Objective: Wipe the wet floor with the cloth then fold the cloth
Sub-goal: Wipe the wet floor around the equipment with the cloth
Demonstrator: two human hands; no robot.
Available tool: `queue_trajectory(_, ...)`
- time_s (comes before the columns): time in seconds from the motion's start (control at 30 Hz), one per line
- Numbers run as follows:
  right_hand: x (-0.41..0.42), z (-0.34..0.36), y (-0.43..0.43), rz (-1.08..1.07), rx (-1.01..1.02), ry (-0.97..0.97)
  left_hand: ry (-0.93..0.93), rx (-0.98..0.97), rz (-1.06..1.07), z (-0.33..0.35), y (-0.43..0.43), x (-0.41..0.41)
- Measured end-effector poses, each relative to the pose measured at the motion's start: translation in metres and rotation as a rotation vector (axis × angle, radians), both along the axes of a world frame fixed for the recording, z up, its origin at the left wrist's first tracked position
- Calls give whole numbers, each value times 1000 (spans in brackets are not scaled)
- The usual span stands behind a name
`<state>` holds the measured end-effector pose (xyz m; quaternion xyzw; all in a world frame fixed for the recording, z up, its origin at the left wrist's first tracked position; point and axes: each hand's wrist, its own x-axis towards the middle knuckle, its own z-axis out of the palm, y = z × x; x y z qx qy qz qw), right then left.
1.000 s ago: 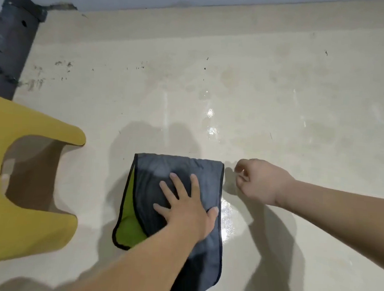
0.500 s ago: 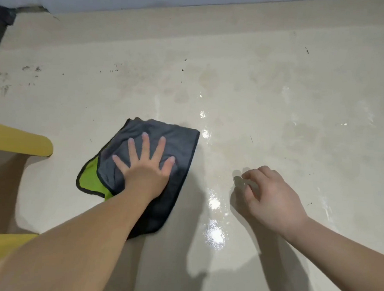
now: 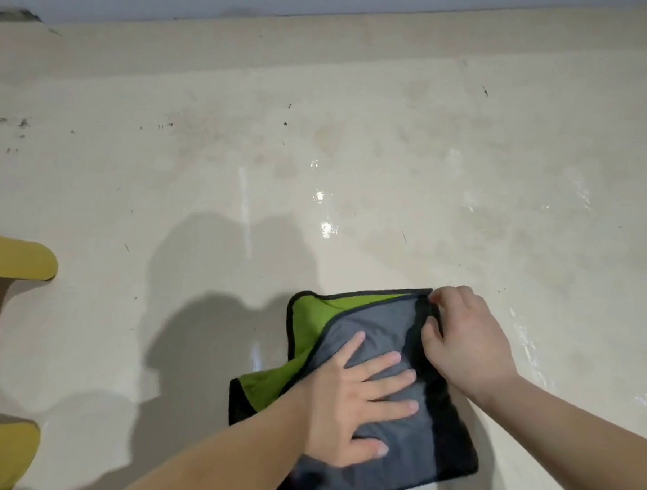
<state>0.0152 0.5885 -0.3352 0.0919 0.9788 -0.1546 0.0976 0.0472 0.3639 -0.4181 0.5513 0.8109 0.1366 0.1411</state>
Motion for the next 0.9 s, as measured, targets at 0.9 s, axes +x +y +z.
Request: queue_trajectory(0.9, -8, -36, -46, 288, -87, -222, 31, -830, 109, 175, -10, -120)
